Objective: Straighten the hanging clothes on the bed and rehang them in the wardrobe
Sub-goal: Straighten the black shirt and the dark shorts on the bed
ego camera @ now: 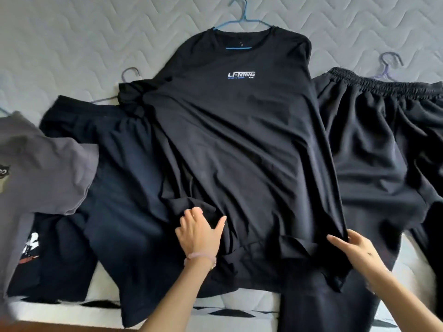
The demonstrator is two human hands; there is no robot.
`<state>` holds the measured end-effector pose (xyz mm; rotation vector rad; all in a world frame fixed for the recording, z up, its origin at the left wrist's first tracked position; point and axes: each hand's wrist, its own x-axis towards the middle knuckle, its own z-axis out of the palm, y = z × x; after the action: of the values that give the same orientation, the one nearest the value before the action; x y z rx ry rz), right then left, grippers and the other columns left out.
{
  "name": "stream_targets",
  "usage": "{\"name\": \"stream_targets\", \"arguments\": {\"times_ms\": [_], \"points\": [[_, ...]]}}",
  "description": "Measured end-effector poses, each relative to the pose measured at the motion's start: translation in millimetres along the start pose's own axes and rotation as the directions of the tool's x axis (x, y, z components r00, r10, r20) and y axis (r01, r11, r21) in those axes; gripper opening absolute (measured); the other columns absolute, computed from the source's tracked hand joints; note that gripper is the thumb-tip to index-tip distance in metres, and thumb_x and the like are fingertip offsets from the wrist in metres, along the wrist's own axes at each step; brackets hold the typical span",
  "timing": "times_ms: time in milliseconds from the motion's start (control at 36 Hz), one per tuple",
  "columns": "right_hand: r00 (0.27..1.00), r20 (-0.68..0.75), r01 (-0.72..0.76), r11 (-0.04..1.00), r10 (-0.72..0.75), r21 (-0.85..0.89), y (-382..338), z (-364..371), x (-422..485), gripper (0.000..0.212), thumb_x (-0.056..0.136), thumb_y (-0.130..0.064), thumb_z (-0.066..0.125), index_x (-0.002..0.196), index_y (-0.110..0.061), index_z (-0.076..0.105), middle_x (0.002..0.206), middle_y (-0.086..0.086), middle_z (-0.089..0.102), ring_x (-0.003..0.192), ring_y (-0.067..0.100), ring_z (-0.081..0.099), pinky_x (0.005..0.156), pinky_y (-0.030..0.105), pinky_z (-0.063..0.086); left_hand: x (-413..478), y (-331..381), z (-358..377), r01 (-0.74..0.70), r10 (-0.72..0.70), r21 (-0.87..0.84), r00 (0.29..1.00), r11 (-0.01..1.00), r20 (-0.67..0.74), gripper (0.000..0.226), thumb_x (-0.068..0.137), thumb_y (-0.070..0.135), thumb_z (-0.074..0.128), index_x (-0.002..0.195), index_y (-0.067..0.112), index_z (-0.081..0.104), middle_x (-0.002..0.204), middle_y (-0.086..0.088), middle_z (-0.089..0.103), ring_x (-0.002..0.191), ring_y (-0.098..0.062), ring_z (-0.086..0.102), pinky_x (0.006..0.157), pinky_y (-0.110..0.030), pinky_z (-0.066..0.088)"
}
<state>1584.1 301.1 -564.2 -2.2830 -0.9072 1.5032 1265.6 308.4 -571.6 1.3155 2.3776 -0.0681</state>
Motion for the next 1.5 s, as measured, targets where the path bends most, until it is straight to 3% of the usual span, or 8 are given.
{"name": "stream_targets", "arguments": {"times_ms": [194, 444, 639, 806, 972, 1028, 1250, 1500], "points": [[0.998, -0.067, -0.008, 1.000, 0.008, 0.003, 29, 8, -32, 0.005, 0.085, -0.012, 0.066, 0.086, -0.007, 0.067, 0.076, 0.007, 0.067, 0.066, 0.014, 0.056, 0.060, 0.027, 0.046, 9, -10, -8, 0.183, -0.178, -0.380, 0.983, 0.907, 0.048, 0.014, 0.092, 0.022, 0.048, 0.094, 0.012, 0.057, 0.111, -0.009, 0.058, 0.106, -0.030, 0.051, 0.081, -0.035, 0.037], [0.985, -0.151, -0.075, 0.997, 0.078, 0.025, 50, -6, -36, 0.013, 0.086, -0.014, 0.064, 0.077, -0.005, 0.064, 0.067, 0.011, 0.057, 0.062, 0.018, 0.049, 0.053, 0.024, 0.044, -30, -157, -37, 0.450, -0.638, -0.893, 0.679, -0.029, 0.363, 0.016, 0.090, 0.012, 0.037, 0.086, 0.005, 0.050, 0.078, -0.010, 0.051, 0.076, -0.024, 0.055, 0.047, -0.018, 0.054], [0.981, -0.140, -0.144, 0.986, 0.131, -0.088, 84, -13, -53, 0.012, 0.084, -0.009, 0.065, 0.072, -0.008, 0.063, 0.062, 0.010, 0.057, 0.061, 0.023, 0.052, 0.057, 0.033, 0.042, -69, -211, -32, 0.587, -0.680, -0.809, 0.595, 0.005, 0.428, 0.034, 0.096, 0.016, 0.036, 0.125, 0.000, 0.044, 0.097, -0.018, 0.054, 0.107, -0.035, 0.053, 0.104, -0.041, 0.040], [0.976, -0.176, -0.158, 0.974, 0.130, -0.161, 105, -14, -58, 0.011, 0.083, -0.002, 0.064, 0.072, 0.001, 0.064, 0.056, 0.011, 0.056, 0.058, 0.022, 0.051, 0.051, 0.033, 0.040, -97, -212, -19, 0.589, -0.609, -0.796, 0.584, -0.137, 0.537, 0.028, 0.095, 0.003, 0.028, 0.072, 0.004, 0.042, 0.077, -0.015, 0.047, 0.077, -0.031, 0.050, 0.057, -0.030, 0.059], [0.972, -0.116, -0.218, 0.967, 0.204, -0.131, 112, -13, -67, 0.013, 0.080, 0.003, 0.060, 0.072, -0.005, 0.066, 0.066, 0.014, 0.063, 0.066, 0.024, 0.057, 0.065, 0.037, 0.047, -102, -211, -8, 0.631, -0.616, -0.754, 0.524, -0.184, 0.588, 0.024, 0.094, 0.004, 0.027, 0.083, 0.007, 0.048, 0.115, -0.021, 0.050, 0.084, -0.025, 0.063, 0.088, -0.041, 0.055], [0.975, -0.076, -0.218, 0.965, 0.209, -0.145, 113, -15, -74, 0.025, 0.075, 0.010, 0.055, 0.069, -0.011, 0.067, 0.065, 0.010, 0.062, 0.065, 0.022, 0.054, 0.060, 0.031, 0.039, -94, -209, -6, 0.640, -0.680, -0.759, 0.503, -0.122, 0.533, 0.015, 0.091, -0.002, 0.038, 0.084, -0.002, 0.051, 0.111, -0.021, 0.054, 0.066, -0.029, 0.070, 0.061, -0.039, 0.060], [0.977, 0.002, -0.213, 0.976, 0.214, -0.051, 121, -60, -85, 0.023, 0.080, -0.003, 0.063, 0.099, -0.016, 0.065, 0.090, 0.004, 0.072, 0.087, 0.021, 0.065, 0.066, 0.029, 0.044, -96, -127, -28, 0.510, -0.589, -0.381, 0.799, 0.771, -0.120, 0.046, 0.078, 0.002, 0.056, 0.122, -0.001, 0.043, 0.131, -0.033, 0.037, 0.121, -0.048, 0.038, 0.099, -0.059, 0.034], [0.949, -0.305, 0.058, 0.995, -0.080, -0.082, 98, -167, -40, 0.021, 0.083, -0.008, 0.059, 0.097, -0.021, 0.067, 0.087, 0.000, 0.070, 0.085, 0.016, 0.063, 0.075, 0.028, 0.048, -143, 44, 25, 0.066, 0.012, -0.433, 0.984, 0.899, 0.176, 0.026, 0.079, -0.010, 0.050, 0.097, 0.004, 0.062, 0.100, -0.015, 0.066, 0.082, -0.027, 0.060, 0.081, -0.031, 0.044]]}}
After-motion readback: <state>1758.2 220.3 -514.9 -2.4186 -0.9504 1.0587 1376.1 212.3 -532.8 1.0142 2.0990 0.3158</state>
